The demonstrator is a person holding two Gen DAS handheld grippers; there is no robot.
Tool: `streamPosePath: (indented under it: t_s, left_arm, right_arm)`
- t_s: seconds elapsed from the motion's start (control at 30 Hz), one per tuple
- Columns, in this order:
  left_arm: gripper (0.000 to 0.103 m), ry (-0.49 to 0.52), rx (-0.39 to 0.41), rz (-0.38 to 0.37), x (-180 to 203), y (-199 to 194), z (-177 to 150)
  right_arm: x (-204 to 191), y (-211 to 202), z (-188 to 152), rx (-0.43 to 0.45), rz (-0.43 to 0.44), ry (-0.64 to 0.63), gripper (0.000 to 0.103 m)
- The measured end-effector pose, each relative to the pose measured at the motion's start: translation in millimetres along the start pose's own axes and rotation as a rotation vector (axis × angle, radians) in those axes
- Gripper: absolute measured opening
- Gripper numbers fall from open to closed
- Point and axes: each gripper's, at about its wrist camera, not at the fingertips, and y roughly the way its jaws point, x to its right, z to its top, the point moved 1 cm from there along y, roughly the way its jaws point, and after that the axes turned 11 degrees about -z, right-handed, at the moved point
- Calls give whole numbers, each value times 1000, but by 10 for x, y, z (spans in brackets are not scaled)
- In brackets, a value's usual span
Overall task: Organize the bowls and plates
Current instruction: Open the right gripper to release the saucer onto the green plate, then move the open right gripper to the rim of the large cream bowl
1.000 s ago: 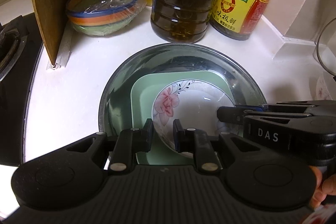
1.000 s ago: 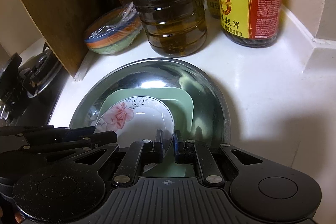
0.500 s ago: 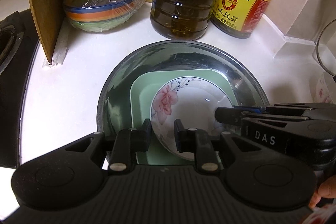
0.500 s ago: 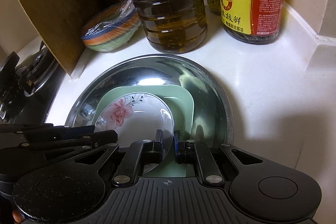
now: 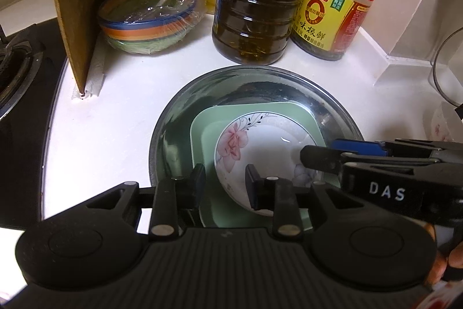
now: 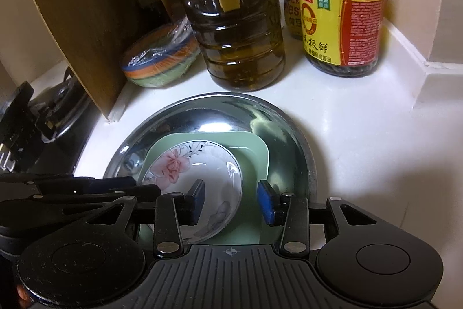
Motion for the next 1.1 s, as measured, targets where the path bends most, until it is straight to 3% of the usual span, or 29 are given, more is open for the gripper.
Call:
streamPosePath:
  t_s: [0.43, 1.1]
  left_arm:
    - [38, 17, 22, -2, 125, -260, -91]
    - [42, 68, 31, -27, 437, -598, -419]
  right_arm:
    - [19, -289, -108, 25, 4, 27, 47]
    - [168, -854, -513, 54, -20, 91, 62]
